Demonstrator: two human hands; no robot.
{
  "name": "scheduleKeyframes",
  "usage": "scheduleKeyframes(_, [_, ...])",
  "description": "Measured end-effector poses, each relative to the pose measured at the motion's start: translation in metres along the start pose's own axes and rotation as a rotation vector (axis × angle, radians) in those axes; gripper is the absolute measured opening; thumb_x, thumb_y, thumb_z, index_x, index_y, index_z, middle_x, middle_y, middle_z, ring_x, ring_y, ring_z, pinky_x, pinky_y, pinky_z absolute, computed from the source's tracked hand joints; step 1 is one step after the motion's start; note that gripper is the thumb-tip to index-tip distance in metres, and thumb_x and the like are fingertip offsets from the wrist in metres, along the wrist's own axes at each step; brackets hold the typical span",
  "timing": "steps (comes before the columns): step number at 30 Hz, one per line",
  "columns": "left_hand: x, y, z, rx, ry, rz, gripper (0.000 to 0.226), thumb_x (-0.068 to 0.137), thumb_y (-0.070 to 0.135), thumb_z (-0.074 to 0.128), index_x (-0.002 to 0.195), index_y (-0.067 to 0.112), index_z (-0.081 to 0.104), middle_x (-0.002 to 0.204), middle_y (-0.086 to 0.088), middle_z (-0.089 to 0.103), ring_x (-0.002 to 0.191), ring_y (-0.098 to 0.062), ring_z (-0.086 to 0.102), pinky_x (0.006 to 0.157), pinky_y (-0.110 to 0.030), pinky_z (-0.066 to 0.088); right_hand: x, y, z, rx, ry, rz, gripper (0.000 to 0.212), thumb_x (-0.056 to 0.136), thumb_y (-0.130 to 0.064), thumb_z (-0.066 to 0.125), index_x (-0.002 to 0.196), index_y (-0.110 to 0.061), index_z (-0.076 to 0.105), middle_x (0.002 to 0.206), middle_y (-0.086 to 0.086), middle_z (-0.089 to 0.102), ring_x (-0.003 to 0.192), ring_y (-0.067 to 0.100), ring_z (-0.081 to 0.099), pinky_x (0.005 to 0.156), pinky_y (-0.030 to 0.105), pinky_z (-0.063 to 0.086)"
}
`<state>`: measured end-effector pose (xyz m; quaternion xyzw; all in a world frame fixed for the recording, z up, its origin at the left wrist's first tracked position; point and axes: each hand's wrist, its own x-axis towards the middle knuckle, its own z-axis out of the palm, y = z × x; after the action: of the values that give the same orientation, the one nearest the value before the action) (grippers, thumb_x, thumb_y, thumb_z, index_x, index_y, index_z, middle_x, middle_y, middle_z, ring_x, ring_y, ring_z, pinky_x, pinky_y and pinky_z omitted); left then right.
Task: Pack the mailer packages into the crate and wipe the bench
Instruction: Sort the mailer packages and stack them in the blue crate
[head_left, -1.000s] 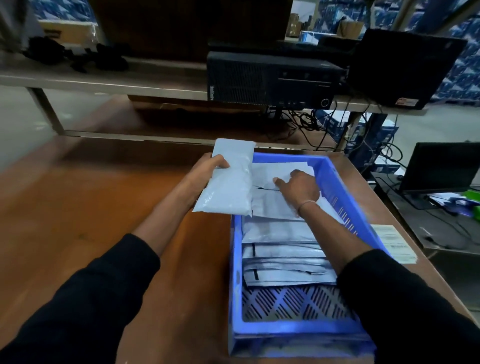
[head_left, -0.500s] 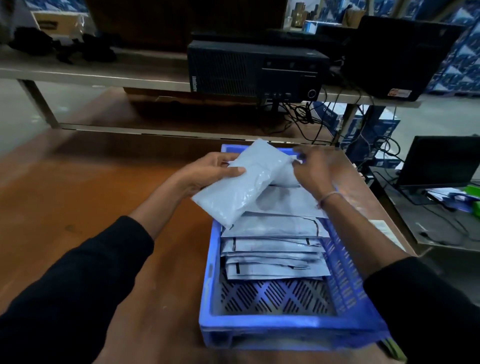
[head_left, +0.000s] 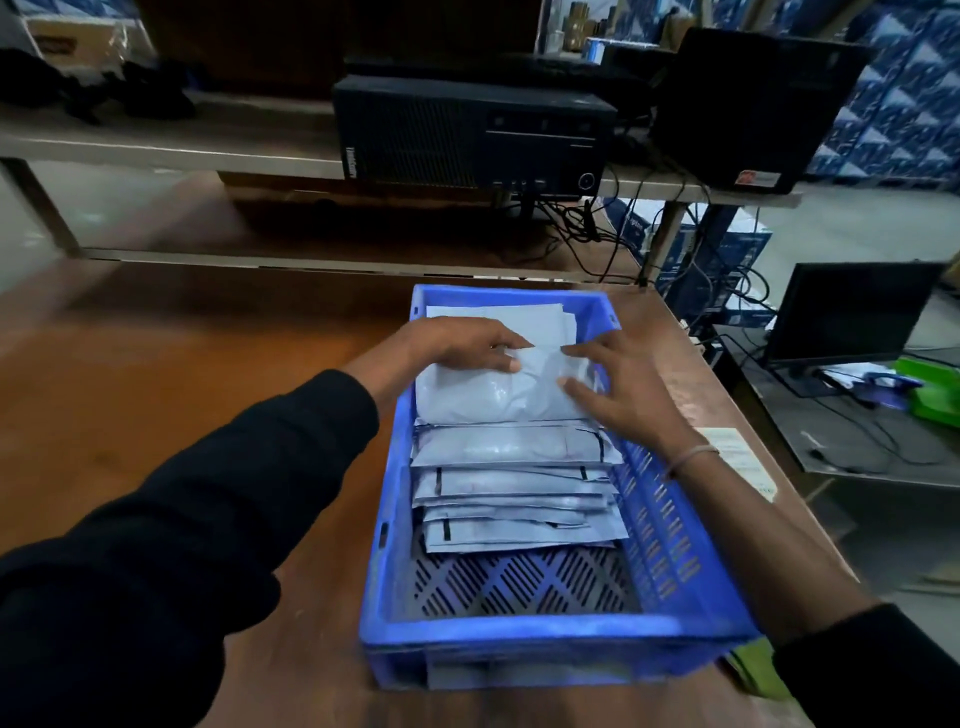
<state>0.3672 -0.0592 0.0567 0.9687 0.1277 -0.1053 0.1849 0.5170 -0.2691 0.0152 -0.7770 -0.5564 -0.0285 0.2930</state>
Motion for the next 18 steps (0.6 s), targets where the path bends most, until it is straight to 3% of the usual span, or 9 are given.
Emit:
scheduleKeyframes(3, [-0.002, 0.002, 0.01, 0.203, 0.192, -0.051, 0.053, 0.102, 0.046, 0.055, 0.152, 0.03, 0.047, 0.134, -0.007, 0.053, 0.128, -0.031, 0.042, 0.107, -0.044, 0.037, -0.005, 0.0, 0.015, -0.119, -0.176, -0.028, 0.071, 0.074, -0.072, 0.054, 0.133, -0.034, 0.062, 0.121, 0.003, 0.056, 0.108, 0.031, 0.053, 0.097, 0.042, 0.044])
scheduleKeyframes(6, [-0.017, 0.009, 0.016, 0.281, 0.271, -0.027, 0.056, 0.101, 0.052, 0.052, 0.153, 0.031, 0.045, 0.141, -0.005, 0.049, 0.13, -0.031, 0.041, 0.104, -0.045, 0.036, -0.002, 0.0, 0.021, -0.093, -0.188, 0.006, 0.072, 0.07, -0.078, 0.052, 0.13, -0.039, 0.06, 0.12, 0.001, 0.054, 0.109, 0.033, 0.055, 0.097, 0.044, 0.045])
scheduleKeyframes(10, [-0.039, 0.008, 0.03, 0.267, 0.16, 0.005, 0.075, 0.093, 0.067, 0.053, 0.158, 0.036, 0.033, 0.153, -0.002, 0.041, 0.133, -0.027, 0.043, 0.108, -0.045, 0.039, 0.003, -0.002, 0.015, -0.071, -0.191, -0.021, 0.064, 0.071, -0.078, 0.056, 0.122, -0.041, 0.058, 0.118, 0.0, 0.05, 0.106, 0.027, 0.057, 0.093, 0.045, 0.049])
scheduleKeyframes(13, [-0.047, 0.003, 0.041, 0.187, 0.114, 0.043, 0.075, 0.096, 0.056, 0.059, 0.16, 0.037, 0.027, 0.163, -0.003, 0.03, 0.146, -0.026, 0.034, 0.119, -0.046, 0.034, 0.0, -0.007, 0.014, -0.063, -0.207, -0.06, 0.06, 0.075, -0.071, 0.061, 0.125, -0.038, 0.058, 0.115, 0.001, 0.048, 0.1, 0.025, 0.057, 0.09, 0.044, 0.051])
scheduleKeyframes(18, [-0.049, 0.008, 0.052, 0.118, 0.032, 0.001, 0.072, 0.102, 0.045, 0.057, 0.162, 0.039, 0.018, 0.171, 0.005, 0.012, 0.156, -0.02, 0.017, 0.121, -0.038, 0.024, -0.008, -0.011, 0.023, -0.242, -0.295, -0.039, 0.059, 0.087, -0.059, 0.064, 0.142, -0.042, 0.049, 0.13, 0.003, 0.042, 0.115, 0.033, 0.047, 0.093, 0.044, 0.048])
